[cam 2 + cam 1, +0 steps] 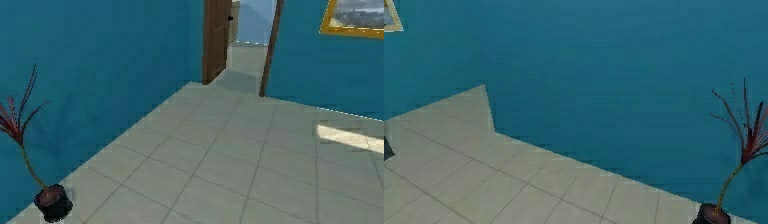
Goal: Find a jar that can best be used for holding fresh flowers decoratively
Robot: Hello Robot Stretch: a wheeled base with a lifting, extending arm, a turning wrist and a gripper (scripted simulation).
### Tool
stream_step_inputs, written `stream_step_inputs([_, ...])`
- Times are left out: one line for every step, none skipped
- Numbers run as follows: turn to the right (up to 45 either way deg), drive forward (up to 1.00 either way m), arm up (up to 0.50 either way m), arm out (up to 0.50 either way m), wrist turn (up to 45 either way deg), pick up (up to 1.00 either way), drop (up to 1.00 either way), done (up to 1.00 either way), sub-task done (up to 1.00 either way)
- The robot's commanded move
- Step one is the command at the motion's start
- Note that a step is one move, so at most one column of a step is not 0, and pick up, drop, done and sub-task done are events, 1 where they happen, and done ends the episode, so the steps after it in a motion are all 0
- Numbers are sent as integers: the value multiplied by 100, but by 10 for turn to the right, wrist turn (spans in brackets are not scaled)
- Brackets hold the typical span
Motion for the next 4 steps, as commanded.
stream_step_inputs([0, 25, 0, 0, 0, 0, 0, 0, 0])
stream_step_inputs([-270, 0, 0, 0, 0, 0, 0, 0, 0])
stream_step_inputs([0, 55, 0, 0, 0, 0, 0, 0, 0])
stream_step_inputs([-180, 0, 0, 0, 0, 0, 0, 0, 0])
